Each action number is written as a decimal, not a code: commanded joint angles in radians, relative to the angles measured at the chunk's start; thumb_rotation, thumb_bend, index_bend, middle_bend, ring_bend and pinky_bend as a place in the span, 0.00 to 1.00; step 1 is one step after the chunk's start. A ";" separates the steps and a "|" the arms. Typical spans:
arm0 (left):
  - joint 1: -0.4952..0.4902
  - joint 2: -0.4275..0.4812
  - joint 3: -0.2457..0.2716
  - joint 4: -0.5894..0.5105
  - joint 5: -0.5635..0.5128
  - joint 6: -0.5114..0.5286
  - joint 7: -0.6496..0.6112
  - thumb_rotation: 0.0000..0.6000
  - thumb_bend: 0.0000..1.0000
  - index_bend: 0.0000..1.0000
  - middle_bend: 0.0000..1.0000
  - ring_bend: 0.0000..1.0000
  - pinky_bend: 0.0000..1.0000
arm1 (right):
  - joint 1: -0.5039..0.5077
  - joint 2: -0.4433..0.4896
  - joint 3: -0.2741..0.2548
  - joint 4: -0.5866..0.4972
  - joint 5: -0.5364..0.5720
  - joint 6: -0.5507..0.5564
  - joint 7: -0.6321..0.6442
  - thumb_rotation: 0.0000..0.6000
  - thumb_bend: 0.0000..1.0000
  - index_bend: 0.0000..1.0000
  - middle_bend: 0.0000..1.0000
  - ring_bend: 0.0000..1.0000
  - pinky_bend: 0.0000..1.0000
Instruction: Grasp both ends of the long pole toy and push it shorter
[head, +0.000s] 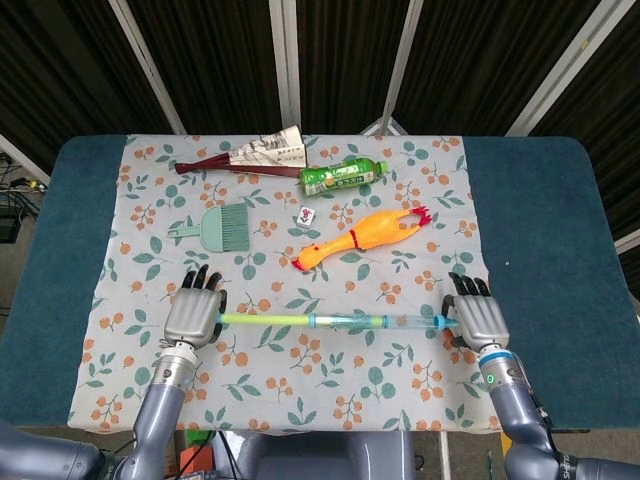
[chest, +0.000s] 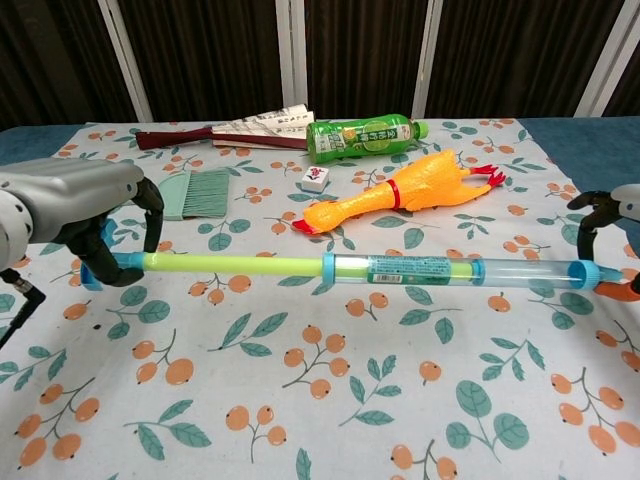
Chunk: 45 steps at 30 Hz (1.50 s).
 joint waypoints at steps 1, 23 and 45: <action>-0.005 -0.009 -0.005 0.002 -0.006 0.004 0.004 1.00 0.47 0.58 0.15 0.00 0.10 | 0.009 -0.002 0.007 -0.014 0.004 0.007 -0.012 1.00 0.40 0.63 0.07 0.00 0.00; -0.017 -0.045 -0.028 0.021 -0.009 0.008 -0.015 1.00 0.47 0.58 0.15 0.00 0.10 | 0.093 -0.052 0.030 -0.116 0.064 0.076 -0.141 1.00 0.40 0.64 0.08 0.00 0.00; -0.030 -0.097 -0.019 0.041 0.019 0.011 -0.016 1.00 0.47 0.58 0.14 0.00 0.10 | 0.113 -0.087 0.012 -0.148 0.059 0.123 -0.173 1.00 0.40 0.64 0.08 0.00 0.00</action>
